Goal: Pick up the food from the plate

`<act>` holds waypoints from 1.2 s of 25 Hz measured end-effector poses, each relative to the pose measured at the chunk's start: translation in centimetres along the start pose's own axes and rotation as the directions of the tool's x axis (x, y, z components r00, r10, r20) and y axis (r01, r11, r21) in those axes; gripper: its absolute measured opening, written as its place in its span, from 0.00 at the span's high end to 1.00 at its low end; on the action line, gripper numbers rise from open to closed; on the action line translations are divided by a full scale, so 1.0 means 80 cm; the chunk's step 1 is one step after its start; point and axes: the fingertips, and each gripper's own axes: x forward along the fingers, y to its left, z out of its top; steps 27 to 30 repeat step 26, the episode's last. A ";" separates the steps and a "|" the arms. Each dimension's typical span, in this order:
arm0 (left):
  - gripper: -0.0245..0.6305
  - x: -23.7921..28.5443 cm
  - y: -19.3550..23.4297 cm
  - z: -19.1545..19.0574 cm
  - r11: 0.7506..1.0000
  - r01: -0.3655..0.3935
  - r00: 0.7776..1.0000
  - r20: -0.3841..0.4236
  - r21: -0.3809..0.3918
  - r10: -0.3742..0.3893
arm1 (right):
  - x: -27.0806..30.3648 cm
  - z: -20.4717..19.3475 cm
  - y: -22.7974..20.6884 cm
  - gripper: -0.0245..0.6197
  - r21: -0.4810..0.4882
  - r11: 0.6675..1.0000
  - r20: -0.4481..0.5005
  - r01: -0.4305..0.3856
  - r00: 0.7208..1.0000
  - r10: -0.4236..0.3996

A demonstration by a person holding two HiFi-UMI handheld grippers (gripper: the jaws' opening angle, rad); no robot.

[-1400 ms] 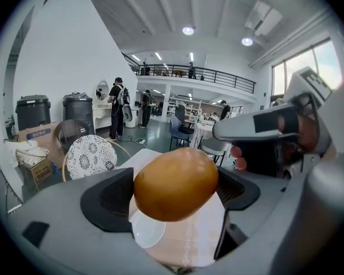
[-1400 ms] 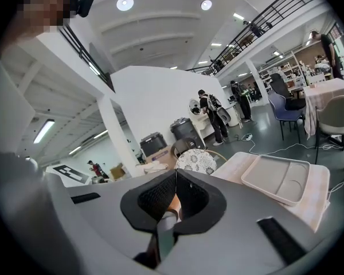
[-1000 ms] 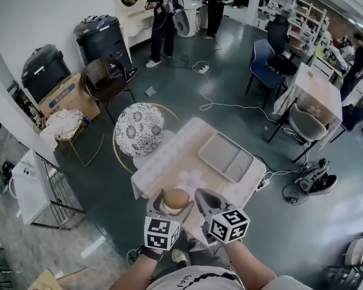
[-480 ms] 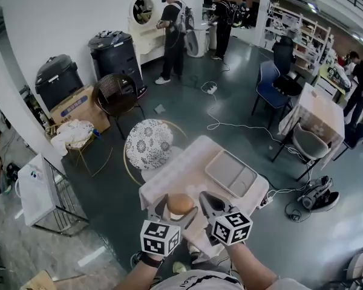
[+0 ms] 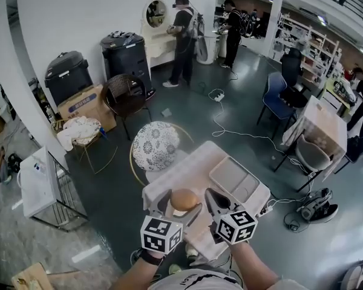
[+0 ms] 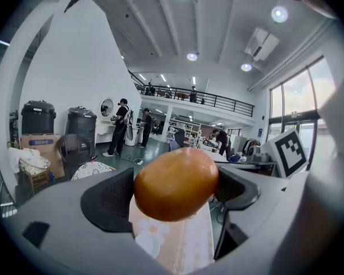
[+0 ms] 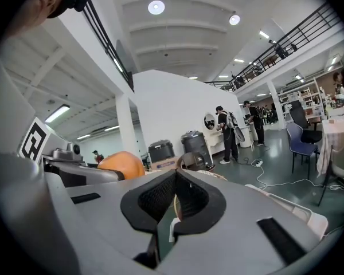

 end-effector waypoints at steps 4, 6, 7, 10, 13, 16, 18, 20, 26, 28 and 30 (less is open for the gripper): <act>0.29 0.000 0.001 0.003 1.000 -0.002 1.000 0.006 -0.004 0.002 | 0.000 0.003 0.002 0.94 -0.009 1.000 0.000 -0.006 1.000 0.006; 0.29 -0.002 0.001 0.003 1.000 0.000 1.000 0.001 -0.009 0.000 | -0.001 0.003 0.004 0.94 -0.009 1.000 -0.001 -0.006 1.000 0.006; 0.29 -0.002 0.001 0.001 1.000 0.000 1.000 -0.001 -0.010 0.000 | -0.001 0.002 0.004 0.94 -0.008 1.000 -0.002 -0.005 1.000 0.005; 0.29 -0.004 0.000 -0.004 1.000 -0.002 1.000 -0.004 -0.014 0.002 | -0.006 -0.002 0.003 0.94 -0.008 1.000 -0.003 0.000 1.000 0.000; 0.29 -0.004 -0.002 -0.007 1.000 -0.002 1.000 -0.003 -0.017 0.002 | -0.011 -0.003 0.002 0.94 -0.012 1.000 -0.002 0.003 1.000 -0.003; 0.29 -0.005 -0.002 -0.011 1.000 -0.004 1.000 -0.003 -0.020 0.004 | -0.015 -0.006 0.002 0.94 -0.013 1.000 -0.005 0.004 1.000 -0.004; 0.29 -0.006 0.000 -0.013 1.000 -0.006 1.000 -0.004 -0.023 0.006 | -0.015 -0.009 0.003 0.94 -0.011 1.000 -0.011 0.007 1.000 -0.007; 0.29 -0.008 0.001 -0.015 1.000 -0.005 1.000 -0.008 -0.027 0.005 | -0.016 -0.011 0.005 0.94 -0.010 1.000 -0.017 0.010 1.000 -0.010; 0.29 -0.007 -0.001 -0.020 0.999 -0.005 1.000 -0.004 -0.032 0.005 | -0.020 -0.017 0.005 0.94 -0.014 1.000 -0.020 0.009 1.000 -0.009; 0.29 -0.007 -0.001 -0.020 0.999 -0.005 1.000 -0.004 -0.032 0.005 | -0.020 -0.017 0.005 0.94 -0.014 1.000 -0.020 0.009 1.000 -0.009; 0.29 -0.007 -0.001 -0.020 0.999 -0.005 1.000 -0.004 -0.032 0.005 | -0.020 -0.017 0.005 0.94 -0.014 1.000 -0.020 0.009 1.000 -0.009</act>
